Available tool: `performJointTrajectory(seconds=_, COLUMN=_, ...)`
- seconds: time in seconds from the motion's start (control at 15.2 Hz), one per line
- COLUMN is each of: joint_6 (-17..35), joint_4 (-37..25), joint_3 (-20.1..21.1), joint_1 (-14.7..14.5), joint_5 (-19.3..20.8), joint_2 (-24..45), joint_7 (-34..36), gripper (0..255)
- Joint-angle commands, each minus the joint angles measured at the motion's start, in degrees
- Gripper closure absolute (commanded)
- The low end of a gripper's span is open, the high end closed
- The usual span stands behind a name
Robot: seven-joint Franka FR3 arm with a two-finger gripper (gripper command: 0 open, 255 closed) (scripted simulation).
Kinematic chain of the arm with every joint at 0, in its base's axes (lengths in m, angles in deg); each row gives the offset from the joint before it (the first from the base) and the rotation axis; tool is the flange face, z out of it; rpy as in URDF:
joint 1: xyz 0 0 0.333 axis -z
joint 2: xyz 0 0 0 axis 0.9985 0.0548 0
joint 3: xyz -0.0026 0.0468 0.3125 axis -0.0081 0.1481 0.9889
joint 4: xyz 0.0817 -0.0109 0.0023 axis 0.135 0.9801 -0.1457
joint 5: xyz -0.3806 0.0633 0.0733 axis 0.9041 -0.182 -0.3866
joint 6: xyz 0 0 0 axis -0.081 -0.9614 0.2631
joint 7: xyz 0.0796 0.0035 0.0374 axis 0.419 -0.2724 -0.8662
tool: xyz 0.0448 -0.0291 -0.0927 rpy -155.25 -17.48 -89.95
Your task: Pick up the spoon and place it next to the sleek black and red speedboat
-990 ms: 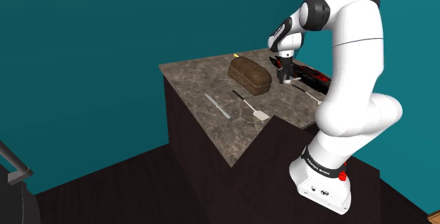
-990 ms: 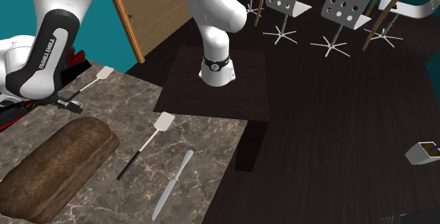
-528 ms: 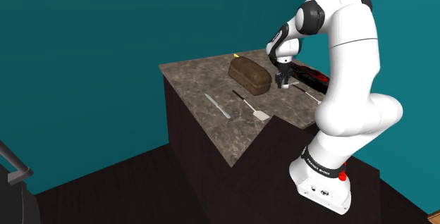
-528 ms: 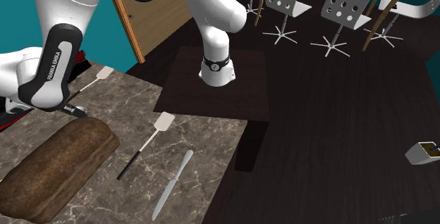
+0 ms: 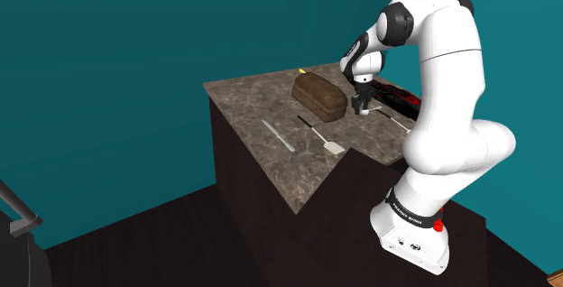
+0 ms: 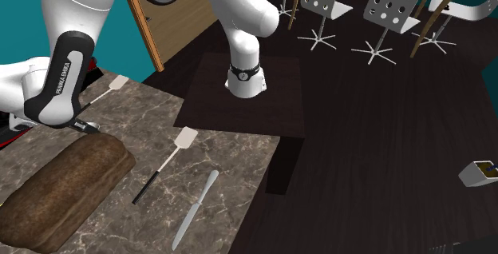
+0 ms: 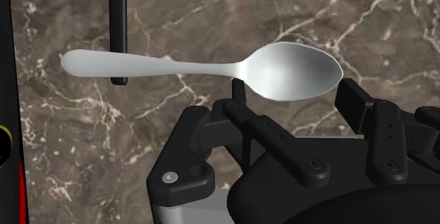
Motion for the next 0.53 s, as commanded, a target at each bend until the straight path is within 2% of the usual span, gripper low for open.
performJointTrajectory(seconds=0.0, joint_6=0.01, joint_4=-0.01, joint_3=0.0, joint_1=0.0, joint_5=0.0, joint_2=0.01, joint_7=0.0, gripper=255)
performJointTrajectory(seconds=0.07, joint_6=0.01, joint_4=0.0, joint_3=0.0, joint_1=0.0, joint_5=0.0, joint_2=0.0, joint_7=0.0, gripper=0)
performJointTrajectory(seconds=0.4, joint_6=0.01, joint_4=0.0, joint_3=0.0, joint_1=0.0, joint_5=0.0, joint_2=0.0, joint_7=0.0, gripper=0)
performJointTrajectory(seconds=0.46, joint_6=-1.49, joint_4=-0.47, joint_3=-0.2, joint_1=-0.35, joint_5=0.23, joint_2=-1.01, joint_7=0.14, gripper=0)
